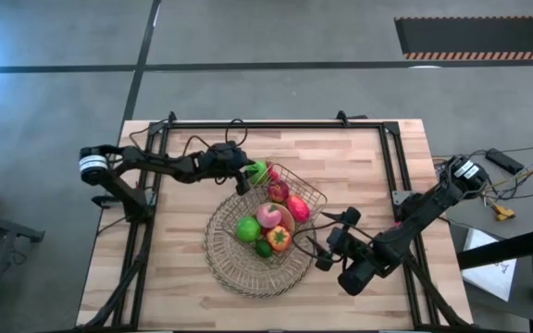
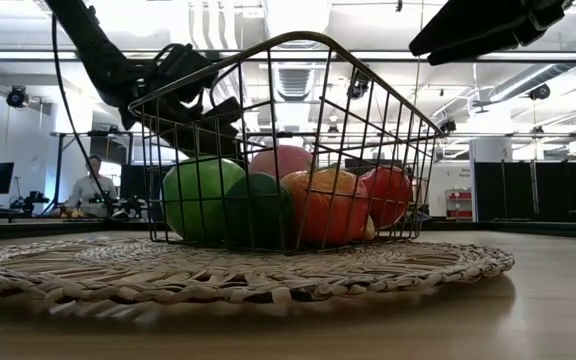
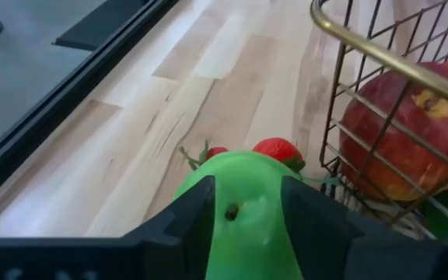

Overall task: Build produce basket
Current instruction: Put the green apple into the gold wire basket

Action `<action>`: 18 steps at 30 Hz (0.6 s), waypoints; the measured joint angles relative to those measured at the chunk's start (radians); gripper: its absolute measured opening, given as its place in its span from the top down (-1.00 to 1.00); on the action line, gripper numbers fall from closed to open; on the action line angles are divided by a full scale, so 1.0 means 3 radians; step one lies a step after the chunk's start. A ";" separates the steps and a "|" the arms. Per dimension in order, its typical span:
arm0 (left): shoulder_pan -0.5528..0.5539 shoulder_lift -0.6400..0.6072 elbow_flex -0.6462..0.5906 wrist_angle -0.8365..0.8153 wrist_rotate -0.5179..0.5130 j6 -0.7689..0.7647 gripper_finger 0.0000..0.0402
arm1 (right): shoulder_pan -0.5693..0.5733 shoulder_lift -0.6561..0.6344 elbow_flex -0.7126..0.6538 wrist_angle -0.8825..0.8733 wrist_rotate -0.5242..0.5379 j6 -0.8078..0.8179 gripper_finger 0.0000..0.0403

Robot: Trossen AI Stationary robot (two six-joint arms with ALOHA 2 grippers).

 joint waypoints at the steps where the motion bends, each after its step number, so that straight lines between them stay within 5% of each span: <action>1: 0.0000 0.0000 -0.0005 -0.0002 -0.0008 -0.0001 0.38 | 0.0000 0.0001 0.0000 0.0006 0.0001 0.0001 -0.82; 18: -0.0003 -0.0022 -0.0001 -0.0029 -0.0171 0.0164 0.97 | 0.0010 0.0006 0.0000 0.0045 -0.0001 -0.0023 -0.82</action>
